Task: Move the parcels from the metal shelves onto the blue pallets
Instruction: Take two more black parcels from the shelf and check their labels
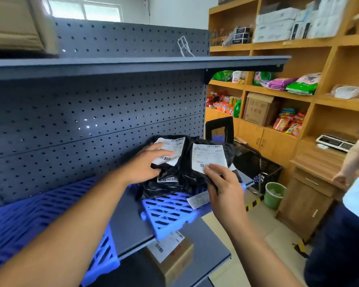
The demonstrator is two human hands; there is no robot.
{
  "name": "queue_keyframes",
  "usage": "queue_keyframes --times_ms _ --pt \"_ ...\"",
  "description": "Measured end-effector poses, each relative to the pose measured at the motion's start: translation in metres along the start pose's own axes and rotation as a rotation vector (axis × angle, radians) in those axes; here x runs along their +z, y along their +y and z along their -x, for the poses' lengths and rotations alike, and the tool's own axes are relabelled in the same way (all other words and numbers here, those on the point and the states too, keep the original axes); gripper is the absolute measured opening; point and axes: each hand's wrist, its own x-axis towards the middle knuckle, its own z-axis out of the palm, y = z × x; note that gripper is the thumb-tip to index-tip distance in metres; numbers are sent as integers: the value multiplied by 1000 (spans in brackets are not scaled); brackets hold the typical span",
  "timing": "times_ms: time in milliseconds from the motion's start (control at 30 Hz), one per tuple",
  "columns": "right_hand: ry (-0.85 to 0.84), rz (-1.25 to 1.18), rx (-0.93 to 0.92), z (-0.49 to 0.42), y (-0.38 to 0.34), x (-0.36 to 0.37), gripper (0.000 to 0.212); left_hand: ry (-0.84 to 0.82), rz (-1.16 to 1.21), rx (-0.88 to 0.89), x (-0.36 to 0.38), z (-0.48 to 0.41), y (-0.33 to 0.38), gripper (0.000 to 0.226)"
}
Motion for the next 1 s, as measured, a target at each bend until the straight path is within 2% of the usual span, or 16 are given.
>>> queue_keyframes --times_ms 233,333,500,633,833,1000 --pt "-66 21 -14 -6 5 -4 38 169 -99 -93 22 -1 -2 66" --pt "-159 42 -32 -7 5 -11 42 207 -114 -122 28 4 2 62" --pt "-353 137 -1 -14 11 -30 68 251 -99 -122 24 26 18 70" --pt "-390 112 48 -20 0 -45 81 315 -116 -279 13 53 32 63" --pt "-254 7 -169 -14 -40 -55 70 367 -129 -356 -4 111 60 62" --pt "-302 -142 -364 7 -98 -31 69 529 -176 -505 -32 184 68 60"
